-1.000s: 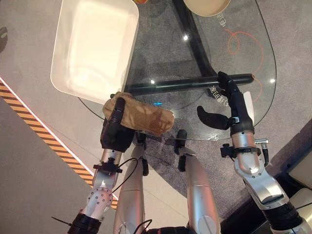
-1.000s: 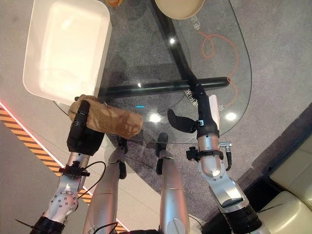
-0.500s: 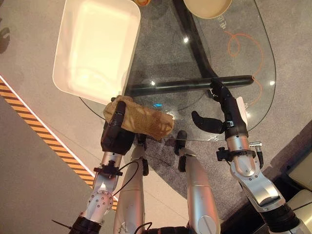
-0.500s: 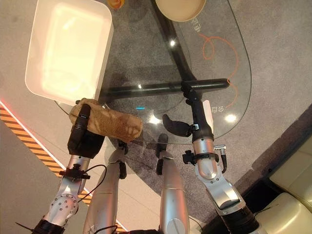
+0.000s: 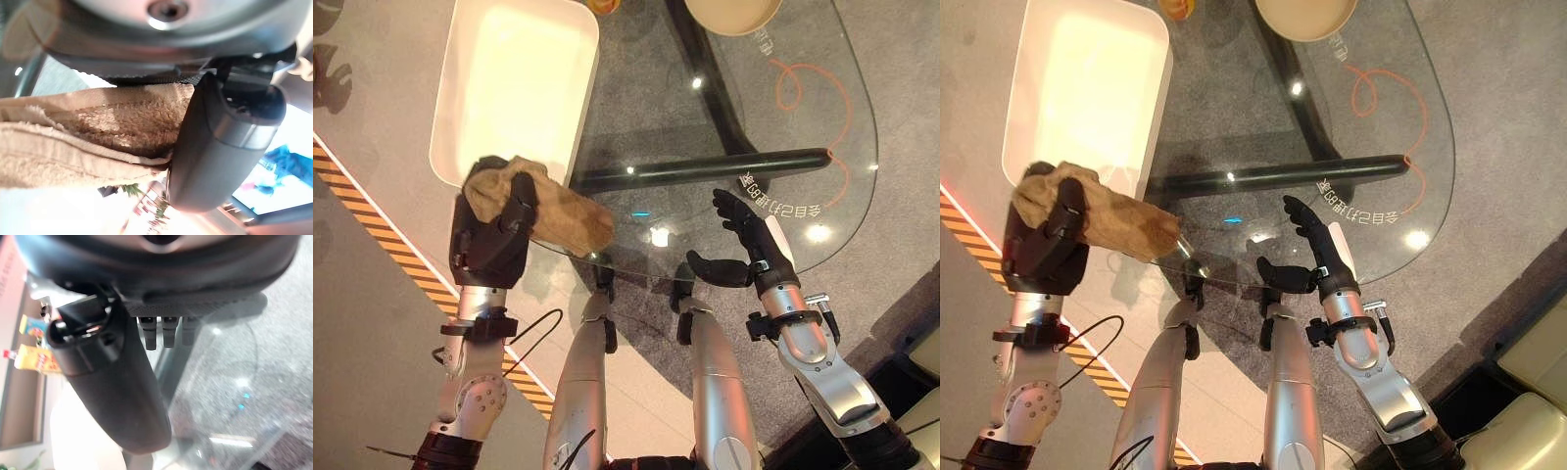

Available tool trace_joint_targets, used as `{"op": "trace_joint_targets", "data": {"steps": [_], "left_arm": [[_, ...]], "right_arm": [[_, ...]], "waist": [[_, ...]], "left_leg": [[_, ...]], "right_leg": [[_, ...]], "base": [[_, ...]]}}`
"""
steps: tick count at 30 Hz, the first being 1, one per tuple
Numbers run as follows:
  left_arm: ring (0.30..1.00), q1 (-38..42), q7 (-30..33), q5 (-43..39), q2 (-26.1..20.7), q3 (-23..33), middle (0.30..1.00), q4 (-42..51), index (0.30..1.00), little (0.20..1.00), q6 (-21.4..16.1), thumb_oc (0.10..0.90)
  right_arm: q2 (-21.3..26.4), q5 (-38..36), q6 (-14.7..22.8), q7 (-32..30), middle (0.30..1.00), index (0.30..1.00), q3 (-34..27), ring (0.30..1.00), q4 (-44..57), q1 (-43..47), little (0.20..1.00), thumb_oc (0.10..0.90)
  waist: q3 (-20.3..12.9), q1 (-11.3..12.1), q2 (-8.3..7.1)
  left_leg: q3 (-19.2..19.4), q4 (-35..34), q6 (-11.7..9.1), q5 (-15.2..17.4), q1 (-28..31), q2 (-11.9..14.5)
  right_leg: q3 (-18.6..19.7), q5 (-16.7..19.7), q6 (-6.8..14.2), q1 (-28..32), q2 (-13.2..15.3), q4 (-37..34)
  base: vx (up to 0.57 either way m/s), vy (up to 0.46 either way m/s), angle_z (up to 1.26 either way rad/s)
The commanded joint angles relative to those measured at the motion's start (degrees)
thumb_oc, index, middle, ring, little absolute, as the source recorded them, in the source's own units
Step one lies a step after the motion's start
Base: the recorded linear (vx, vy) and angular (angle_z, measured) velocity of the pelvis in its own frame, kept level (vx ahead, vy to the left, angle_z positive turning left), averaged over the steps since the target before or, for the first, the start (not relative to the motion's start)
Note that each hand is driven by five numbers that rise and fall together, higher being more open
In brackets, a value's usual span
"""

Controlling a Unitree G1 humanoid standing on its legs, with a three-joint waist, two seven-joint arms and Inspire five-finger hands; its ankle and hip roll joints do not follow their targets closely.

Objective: Wipe the table with a cloth and put it in the basket.

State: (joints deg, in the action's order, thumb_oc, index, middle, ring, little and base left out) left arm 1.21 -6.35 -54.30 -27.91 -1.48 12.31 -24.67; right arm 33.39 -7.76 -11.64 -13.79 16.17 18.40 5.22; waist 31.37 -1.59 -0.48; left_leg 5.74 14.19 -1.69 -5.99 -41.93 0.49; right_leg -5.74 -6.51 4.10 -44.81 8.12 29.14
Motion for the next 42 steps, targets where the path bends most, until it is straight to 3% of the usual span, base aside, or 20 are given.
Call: {"op": "trace_joint_targets", "data": {"steps": [1,2,3,6,11,16,22,30,42], "left_arm": [[0.3,0.8,4.9,8.3,-0.2,5.7,0.3,10.6,0.3,0.2,-8.3,0.1],[0.3,1.4,6.0,9.2,-0.2,6.6,0.3,10.8,0.3,0.2,-8.7,0.1],[0.3,0.8,6.3,9.8,-0.2,6.6,0.3,10.6,0.3,0.2,-8.9,0.1],[0.3,2.4,11.7,14.1,-1.0,7.6,0.3,9.8,0.3,0.2,-9.3,0.1],[0.3,6.8,25.1,31.1,-4.2,8.1,0.3,7.5,0.3,0.2,-8.8,0.1],[0.3,11.8,37.9,42.8,-10.7,8.9,0.3,1.4,0.3,0.2,-3.2,0.1],[0.3,16.1,42.0,40.8,-14.0,8.3,0.3,-3.7,0.3,0.2,-3.4,0.1],[0.3,24.6,48.1,45.8,-16.0,4.4,0.3,-11.9,0.3,0.2,0.6,0.1],[0.3,33.8,50.3,46.2,-16.1,0.1,0.3,-21.8,0.3,0.2,-1.7,0.1]], "right_arm": [[1.8,1.3,-0.1,3.7,0.9,0.9,-0.4,0.9,7.5,-1.7,0.9,0.8],[1.8,0.9,-1.1,4.5,0.9,0.9,-0.1,0.9,7.6,-1.0,0.9,0.8],[1.7,0.9,-1.4,4.8,0.9,0.9,0.5,0.9,7.4,-1.5,0.9,0.8],[1.5,0.6,-2.8,5.4,0.9,0.9,2.8,0.9,5.8,-0.6,0.9,0.8],[1.8,-0.3,-5.4,5.4,0.9,0.9,5.3,0.9,4.0,2.3,0.9,0.8],[3.3,-1.7,-7.6,6.0,0.9,0.9,6.8,0.9,2.3,5.4,0.9,0.8],[5.3,-3.3,-9.6,6.8,0.9,0.9,8.3,0.9,2.3,7.0,0.9,0.8],[6.0,-6.3,-12.3,6.5,0.9,0.9,12.1,0.9,0.8,11.8,0.9,0.8],[7.4,-10.5,-14.7,5.2,0.9,0.9,14.1,0.9,-2.1,17.9,0.9,0.8]], "waist": [[-1.6,0.0,2.46],[-1.6,-0.1,2.46],[-1.6,0.1,2.62],[-1.6,0.3,2.81],[-1.6,-0.2,2.53],[-1.6,-0.8,2.14],[-1.6,-1.7,1.72],[-1.6,-2.6,0.82],[-1.6,-3.4,0.15]], "left_leg": [[4.1,7.3,0.8,11.4,1.5,-3.0],[4.6,7.3,1.1,9.7,-0.5,-3.1],[4.0,7.7,0.8,11.3,0.9,-3.1],[3.9,8.3,0.8,11.5,0.3,-3.1],[4.2,9.2,0.7,10.8,-1.7,-2.7],[4.5,10.4,0.4,11.3,-2.7,-2.0],[4.8,11.3,0.2,11.3,-4.7,-1.2],[5.1,11.8,0.2,11.1,-7.5,-1.4],[6.3,12.1,-0.3,11.7,-10.7,-0.8]], "right_leg": [[-0.8,3.7,0.8,1.7,-4.7,-8.2],[-1.0,5.2,0.3,-0.1,-4.5,-8.6],[-0.7,3.6,0.6,1.1,-4.7,-7.9],[-0.6,3.2,0.4,0.6,-4.7,-7.2],[-0.1,3.5,0.1,-1.3,-4.9,-6.5],[0.4,3.1,0.0,-2.0,-4.9,-5.9],[1.2,3.4,0.0,-4.2,-4.8,-5.7],[2.2,4.9,0.1,-7.1,-4.9,-6.8],[3.1,5.9,0.9,-10.9,-5.3,-7.0]], "base": [[0.01,0.055,-0.02],[0.01,0.055,-0.03],[0.02,0.062,-0.01],[0.04,0.068,0.0],[0.02,0.071,0.0],[0.02,0.068,-0.02],[0.01,0.062,-0.04],[0.02,0.053,-0.02],[0.01,0.046,-0.04]]}}
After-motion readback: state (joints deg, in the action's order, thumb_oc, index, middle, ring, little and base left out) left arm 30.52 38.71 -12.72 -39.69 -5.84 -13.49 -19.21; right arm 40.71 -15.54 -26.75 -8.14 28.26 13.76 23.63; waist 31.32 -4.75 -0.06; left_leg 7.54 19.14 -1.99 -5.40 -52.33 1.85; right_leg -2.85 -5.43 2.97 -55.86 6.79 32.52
